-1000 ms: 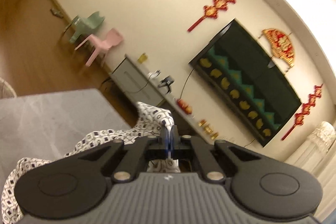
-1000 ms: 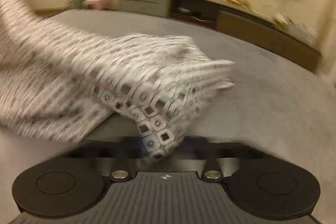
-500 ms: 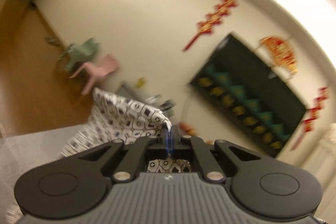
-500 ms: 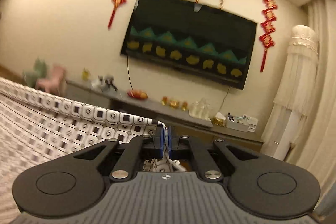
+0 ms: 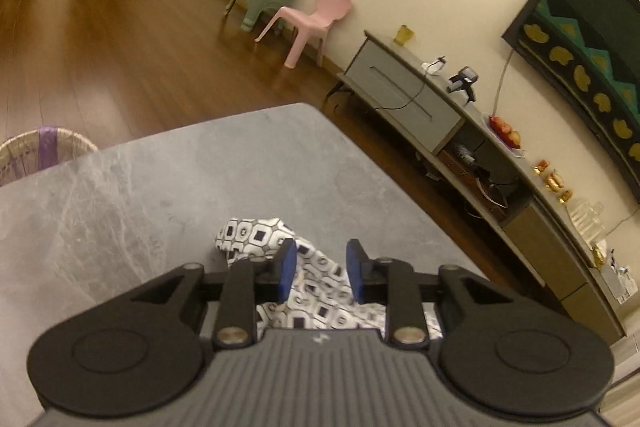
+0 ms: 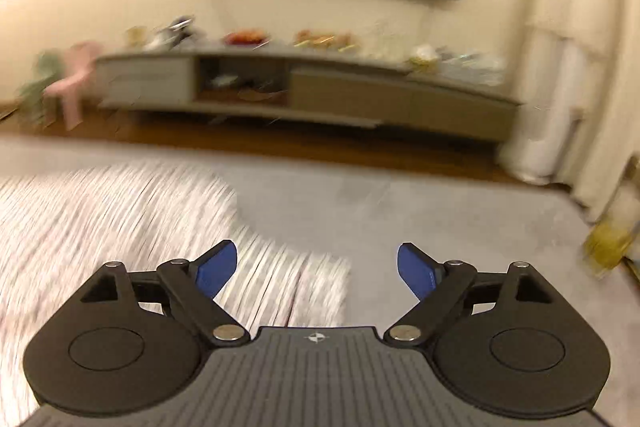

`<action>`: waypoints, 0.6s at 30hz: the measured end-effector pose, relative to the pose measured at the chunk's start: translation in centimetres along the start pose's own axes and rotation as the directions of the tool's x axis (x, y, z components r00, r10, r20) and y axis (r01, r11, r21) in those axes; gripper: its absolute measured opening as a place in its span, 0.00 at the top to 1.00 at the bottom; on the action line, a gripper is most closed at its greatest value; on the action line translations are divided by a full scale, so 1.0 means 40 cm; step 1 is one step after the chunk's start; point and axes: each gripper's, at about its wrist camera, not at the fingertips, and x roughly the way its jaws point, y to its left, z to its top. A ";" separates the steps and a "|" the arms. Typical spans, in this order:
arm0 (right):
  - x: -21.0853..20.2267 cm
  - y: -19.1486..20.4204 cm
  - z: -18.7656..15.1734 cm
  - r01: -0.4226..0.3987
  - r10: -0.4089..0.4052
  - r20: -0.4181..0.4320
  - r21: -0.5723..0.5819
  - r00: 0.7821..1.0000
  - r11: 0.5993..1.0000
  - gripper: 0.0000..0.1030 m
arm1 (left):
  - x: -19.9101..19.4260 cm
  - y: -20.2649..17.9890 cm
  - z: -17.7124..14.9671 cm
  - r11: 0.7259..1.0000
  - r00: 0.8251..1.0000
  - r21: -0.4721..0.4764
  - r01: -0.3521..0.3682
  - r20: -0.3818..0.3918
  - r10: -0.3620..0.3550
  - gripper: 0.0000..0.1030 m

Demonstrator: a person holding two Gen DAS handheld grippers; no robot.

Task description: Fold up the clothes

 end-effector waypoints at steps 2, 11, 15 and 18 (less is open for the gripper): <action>0.001 0.017 -0.052 -0.080 0.077 -0.045 -0.060 0.996 0.995 0.08 | -0.034 0.000 -0.004 1.000 1.000 -0.006 0.011 0.008 -0.011 0.68; 0.011 -0.047 0.011 0.039 -0.051 -0.092 -0.136 0.994 0.990 0.85 | -0.144 0.001 -0.034 0.998 1.000 0.062 -0.005 -0.005 0.006 0.65; -0.002 -0.138 0.079 0.333 -0.330 0.081 -0.015 0.940 0.943 0.54 | -0.169 -0.027 -0.041 0.990 0.998 0.139 0.026 -0.059 -0.018 0.63; -0.031 -0.122 0.056 0.214 -0.215 0.047 0.040 0.975 0.976 0.17 | -0.208 -0.038 -0.056 0.975 0.996 0.213 0.061 -0.079 -0.045 0.57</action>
